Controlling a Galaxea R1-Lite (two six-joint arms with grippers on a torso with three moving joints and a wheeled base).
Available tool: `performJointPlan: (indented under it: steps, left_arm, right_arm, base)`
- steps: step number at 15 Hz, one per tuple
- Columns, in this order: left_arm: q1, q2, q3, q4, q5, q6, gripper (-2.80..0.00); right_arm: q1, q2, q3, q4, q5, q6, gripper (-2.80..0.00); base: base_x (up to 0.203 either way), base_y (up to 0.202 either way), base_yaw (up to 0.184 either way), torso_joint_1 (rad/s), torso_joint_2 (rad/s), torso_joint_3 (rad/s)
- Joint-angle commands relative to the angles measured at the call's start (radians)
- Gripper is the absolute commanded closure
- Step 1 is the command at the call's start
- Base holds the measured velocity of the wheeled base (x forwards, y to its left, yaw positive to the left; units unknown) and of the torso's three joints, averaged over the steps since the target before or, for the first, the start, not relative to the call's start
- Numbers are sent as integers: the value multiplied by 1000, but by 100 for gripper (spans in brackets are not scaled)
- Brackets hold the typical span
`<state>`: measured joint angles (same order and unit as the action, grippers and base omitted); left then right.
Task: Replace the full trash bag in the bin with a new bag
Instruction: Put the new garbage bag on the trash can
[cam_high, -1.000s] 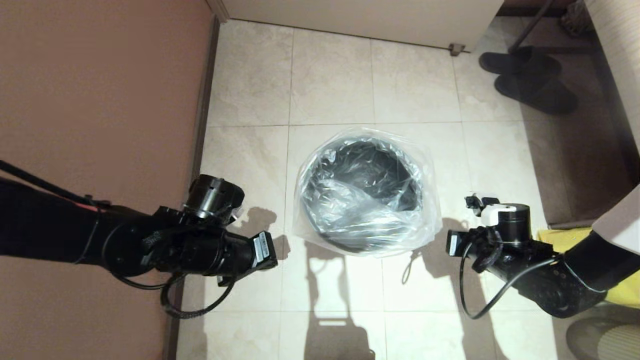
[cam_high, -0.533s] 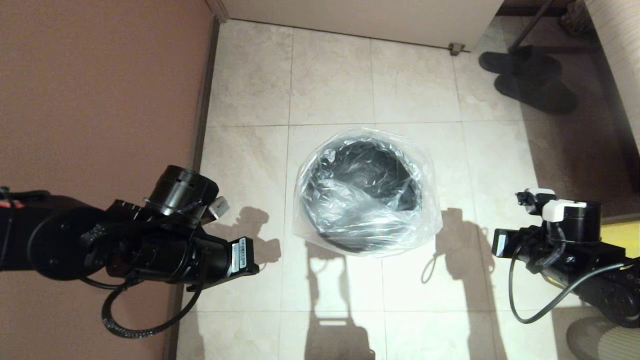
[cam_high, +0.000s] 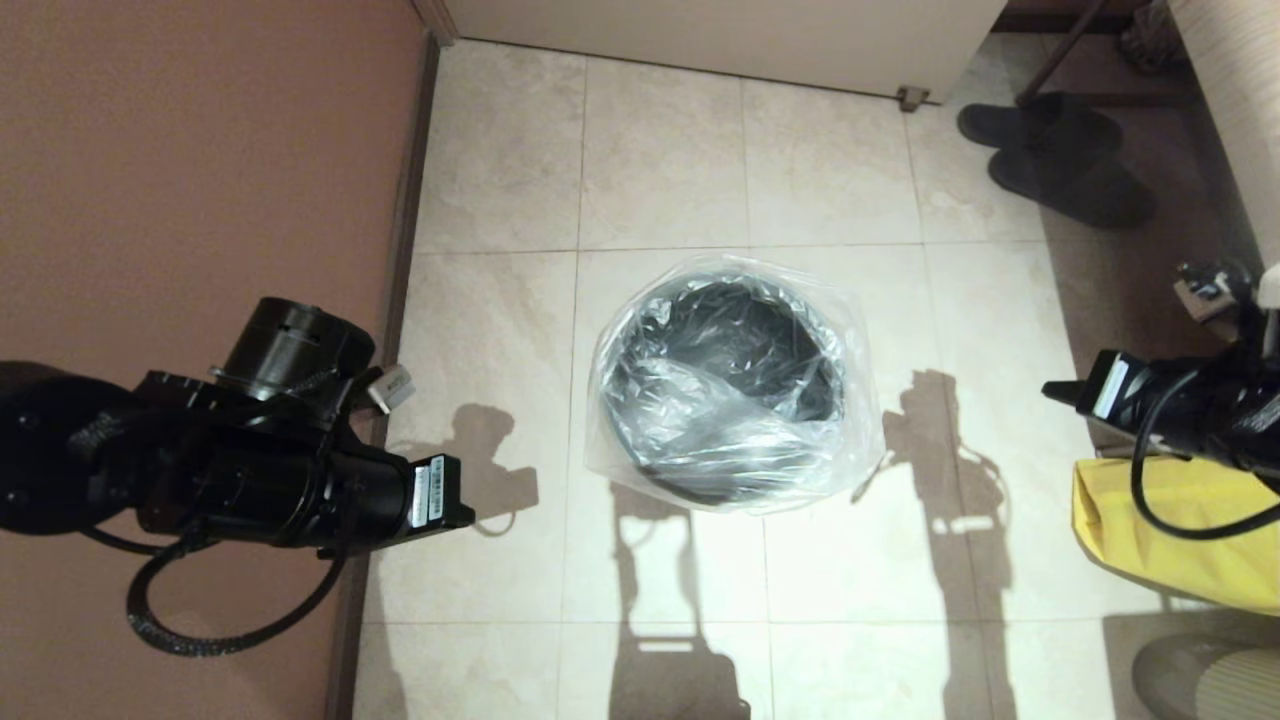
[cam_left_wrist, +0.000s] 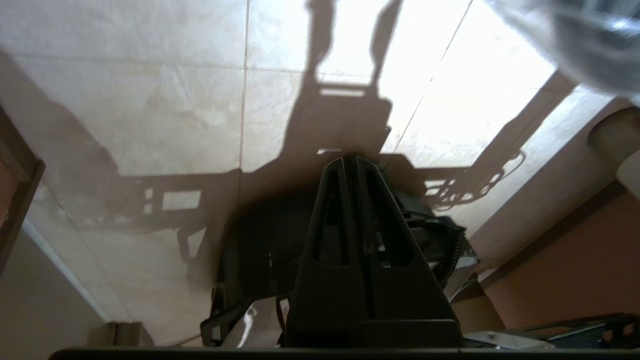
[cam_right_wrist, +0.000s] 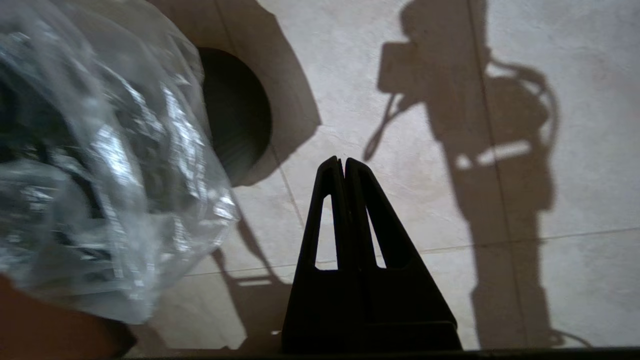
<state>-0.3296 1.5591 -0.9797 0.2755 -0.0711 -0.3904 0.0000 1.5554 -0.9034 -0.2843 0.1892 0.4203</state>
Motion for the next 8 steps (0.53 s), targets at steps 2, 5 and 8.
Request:
performJointPlan:
  steps: [2,5,8]
  left_arm:
    - [-15,5,-102,4,-1,-5,0]
    - [-77,71,-270,9,1,-26,0]
    - [-162,214,-518,63,19,-33,0]
  right_arm:
    - [42,-13,-326,308,62,28,0]
    - [178,76,-427,430,75,36,0]
    - [203,154,-426,426,55,26,0]
  base:
    - [0,0,0,0,0,0]
    - [0,0,0,0,0,0]
    - [0,0,0,0,0,0]
